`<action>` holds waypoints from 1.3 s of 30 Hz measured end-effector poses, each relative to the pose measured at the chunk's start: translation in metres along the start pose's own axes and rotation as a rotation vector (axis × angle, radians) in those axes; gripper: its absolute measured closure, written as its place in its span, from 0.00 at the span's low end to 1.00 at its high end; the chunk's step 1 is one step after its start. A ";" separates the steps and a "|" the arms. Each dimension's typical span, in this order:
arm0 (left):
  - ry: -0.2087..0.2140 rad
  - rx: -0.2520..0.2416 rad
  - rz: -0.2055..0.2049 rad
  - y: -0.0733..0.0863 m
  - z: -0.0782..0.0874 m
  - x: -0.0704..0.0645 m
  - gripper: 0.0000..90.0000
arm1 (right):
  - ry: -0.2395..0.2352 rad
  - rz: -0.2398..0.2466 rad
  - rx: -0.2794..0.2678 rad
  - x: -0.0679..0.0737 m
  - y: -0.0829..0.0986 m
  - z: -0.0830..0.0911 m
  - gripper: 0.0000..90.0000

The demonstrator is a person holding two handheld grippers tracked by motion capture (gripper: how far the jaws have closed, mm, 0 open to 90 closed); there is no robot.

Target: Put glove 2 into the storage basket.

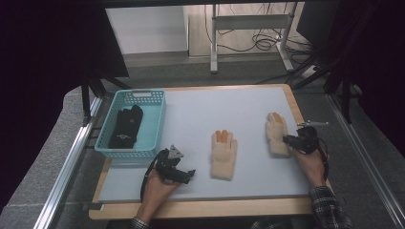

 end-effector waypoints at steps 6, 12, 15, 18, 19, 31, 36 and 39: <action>0.000 0.000 0.000 0.000 0.000 0.000 0.01 | 0.032 0.054 0.032 0.008 -0.004 0.002 0.97; 0.000 0.000 0.000 0.000 0.000 0.000 0.01 | 0.022 0.076 -0.010 0.021 -0.015 0.018 0.97; 0.000 0.000 0.000 0.000 0.000 0.000 0.01 | 0.016 0.105 -0.032 0.031 -0.022 0.028 0.97; 0.000 0.000 0.000 0.000 0.000 0.000 0.01 | 0.006 0.139 -0.052 0.044 -0.030 0.035 0.97; 0.000 0.000 0.001 0.000 0.000 0.000 0.01 | 0.004 0.153 -0.056 0.049 -0.032 0.036 0.97; 0.000 0.000 0.000 0.000 0.000 0.000 0.01 | -0.096 0.252 -0.057 0.113 -0.055 0.013 0.91; 0.000 -0.001 0.001 0.000 0.000 0.000 0.01 | -0.146 0.296 -0.068 0.138 -0.062 0.000 0.79; 0.000 -0.001 0.001 0.000 0.000 0.000 0.01 | -0.149 0.303 -0.058 0.138 -0.064 -0.004 0.76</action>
Point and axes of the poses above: each handheld gripper's, and its own axes: z roughly backward along the jaws, y roughly out of its underside, x roughly to its left, the point moved 2 cm from there along -z, roughly forward along the jaws
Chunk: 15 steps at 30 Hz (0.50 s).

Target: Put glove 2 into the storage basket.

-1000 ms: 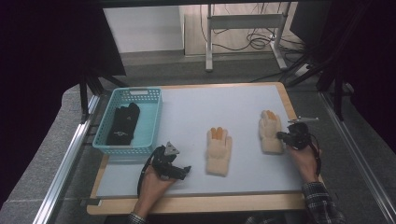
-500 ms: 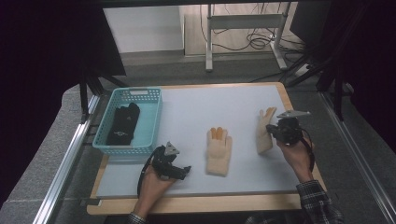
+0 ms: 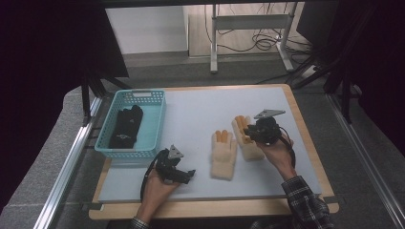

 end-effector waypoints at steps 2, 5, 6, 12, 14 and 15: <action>0.000 0.000 0.000 0.000 0.000 0.000 0.01 | 0.003 0.000 0.009 -0.005 0.004 -0.002 0.73; 0.000 0.001 0.000 0.000 0.000 0.000 0.01 | 0.000 -0.011 0.027 -0.015 0.015 -0.003 0.66; 0.000 0.001 -0.001 0.000 0.000 0.000 0.01 | -0.003 -0.017 0.032 -0.017 0.018 -0.004 0.63; 0.000 0.001 -0.001 0.000 0.000 0.000 0.01 | -0.047 0.006 0.049 -0.026 0.035 -0.013 0.52; 0.000 0.001 0.000 0.000 0.000 0.000 0.01 | -0.071 0.019 0.057 -0.026 0.038 -0.018 0.48; 0.000 0.001 0.000 0.000 0.000 0.000 0.01 | -0.083 0.032 0.063 -0.025 0.039 -0.022 0.47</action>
Point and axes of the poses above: each handheld gripper's, and its own axes: z roughly backward along the jaws, y roughly out of its underside, x roughly to its left, the point moved 2 cm from there along -z, roughly forward along the jaws
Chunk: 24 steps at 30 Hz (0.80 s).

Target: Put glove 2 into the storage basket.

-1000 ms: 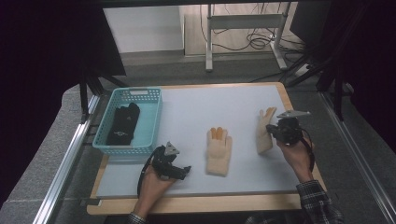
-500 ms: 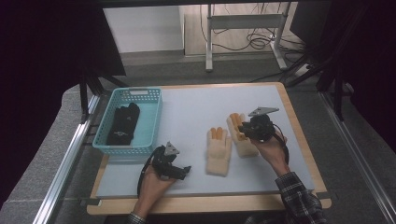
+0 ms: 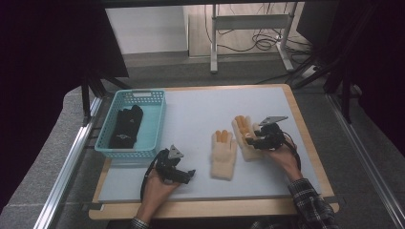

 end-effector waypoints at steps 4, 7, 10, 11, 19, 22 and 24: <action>0.000 0.000 0.000 0.000 0.000 0.000 0.01 | -0.003 0.051 0.015 0.004 0.000 -0.014 0.47; 0.000 0.000 0.000 0.000 0.000 0.000 0.01 | 0.018 0.031 0.021 0.005 -0.002 -0.020 0.57; 0.000 0.000 0.000 0.000 0.000 0.000 0.01 | 0.070 -0.044 0.003 0.008 -0.005 -0.020 0.63; 0.000 0.000 0.000 0.000 0.000 0.000 0.01 | 0.109 -0.070 -0.008 0.008 -0.007 -0.019 0.64; 0.000 0.000 0.000 0.000 0.000 0.000 0.01 | 0.153 -0.148 -0.097 0.003 -0.020 -0.015 0.47; 0.000 0.000 0.000 0.000 0.000 0.000 0.01 | 0.104 -0.101 -0.072 -0.004 -0.019 -0.015 0.44; 0.000 0.000 0.000 0.000 0.000 0.000 0.01 | 0.104 -0.051 -0.050 -0.006 -0.016 -0.018 0.44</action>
Point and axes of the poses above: each handheld gripper's, and its own axes: z roughly backward along the jaws, y roughly out of its underside, x roughly to its left, the point moved 2 cm from there along -z, roughly forward along the jaws
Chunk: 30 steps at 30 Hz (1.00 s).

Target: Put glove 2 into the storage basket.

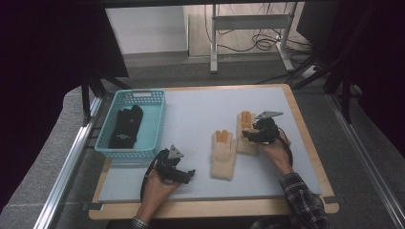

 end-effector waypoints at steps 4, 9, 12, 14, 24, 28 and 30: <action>0.000 -0.001 0.001 0.000 0.000 0.000 0.01 | -0.022 0.104 0.033 0.001 0.007 -0.014 0.44; 0.000 -0.001 0.001 0.000 0.000 0.000 0.01 | -0.036 0.088 0.011 0.002 0.007 -0.018 0.63; 0.000 0.000 0.000 0.000 0.000 0.000 0.01 | -0.013 0.094 0.006 0.005 0.006 -0.012 0.65; 0.000 0.000 0.000 0.000 0.000 0.000 0.01 | -0.012 0.077 -0.008 0.005 0.004 -0.005 0.65; 0.000 0.000 0.000 0.000 0.000 0.000 0.01 | -0.045 0.053 -0.069 0.016 -0.004 0.039 0.65; 0.000 0.000 0.000 0.000 0.000 0.000 0.01 | -0.074 0.047 -0.097 0.029 -0.010 0.060 0.65; -0.002 -0.002 0.001 0.000 0.000 0.000 0.01 | -0.100 0.045 -0.107 0.038 -0.012 0.069 0.65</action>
Point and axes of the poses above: each handheld gripper's, and its own axes: z roughly backward along the jaws, y roughly out of its underside, x roughly to its left, the point moved 2 cm from there along -z, roughly forward along the jaws
